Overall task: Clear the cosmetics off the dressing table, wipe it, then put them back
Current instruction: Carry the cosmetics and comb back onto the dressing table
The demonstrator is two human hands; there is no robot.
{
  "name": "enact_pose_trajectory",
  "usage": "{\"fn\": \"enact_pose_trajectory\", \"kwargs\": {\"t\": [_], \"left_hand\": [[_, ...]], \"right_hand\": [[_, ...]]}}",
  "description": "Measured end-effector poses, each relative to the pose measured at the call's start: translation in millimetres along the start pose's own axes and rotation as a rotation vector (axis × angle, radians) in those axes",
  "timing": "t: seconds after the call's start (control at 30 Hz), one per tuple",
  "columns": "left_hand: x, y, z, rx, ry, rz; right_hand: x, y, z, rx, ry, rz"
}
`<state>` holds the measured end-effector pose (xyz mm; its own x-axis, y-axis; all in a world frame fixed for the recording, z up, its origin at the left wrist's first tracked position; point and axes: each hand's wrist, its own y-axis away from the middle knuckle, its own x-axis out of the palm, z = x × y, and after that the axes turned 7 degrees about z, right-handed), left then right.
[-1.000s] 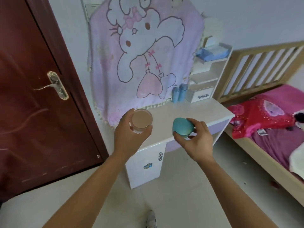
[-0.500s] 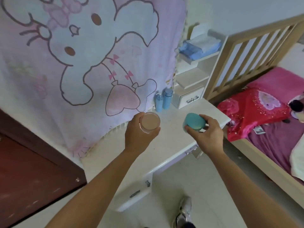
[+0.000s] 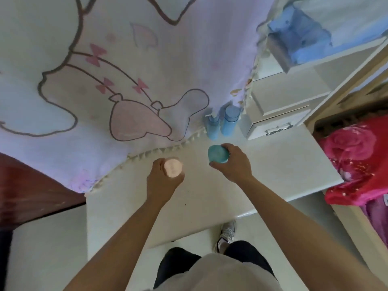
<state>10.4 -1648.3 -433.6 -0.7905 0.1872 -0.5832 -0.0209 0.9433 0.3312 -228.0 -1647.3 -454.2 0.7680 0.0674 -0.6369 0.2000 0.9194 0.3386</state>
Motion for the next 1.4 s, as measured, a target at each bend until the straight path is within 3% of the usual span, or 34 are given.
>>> {"fn": "enact_pose_trajectory", "kwargs": {"t": [0.23,0.53,0.73,0.9,1.0,1.1,1.27,1.4], "left_hand": [[39,-41,10,-0.113,-0.021,-0.077],[53,-103,23,-0.219,0.139,-0.139],[60,-127,37,-0.175,0.123,-0.137],[60,-137,39,-0.175,0.192,-0.095],[52,-122,41,-0.168,0.066,-0.016],[32,-91,41,-0.085,-0.169,-0.001],[-24,-35,29,0.185,-0.521,-0.31],[-70,32,41,0.087,-0.675,-0.52]], "right_hand": [[32,-45,-9,0.018,0.037,0.121],[70,-87,4,0.037,-0.039,0.031],[89,-98,14,0.041,-0.088,0.025],[92,-98,12,0.135,-0.247,0.135],[79,-85,12,0.166,-0.162,0.202],[60,-63,16,0.013,0.05,0.185],[41,-43,51,-0.445,0.281,-0.076],[58,-27,83,-0.767,0.369,-0.083]]}}
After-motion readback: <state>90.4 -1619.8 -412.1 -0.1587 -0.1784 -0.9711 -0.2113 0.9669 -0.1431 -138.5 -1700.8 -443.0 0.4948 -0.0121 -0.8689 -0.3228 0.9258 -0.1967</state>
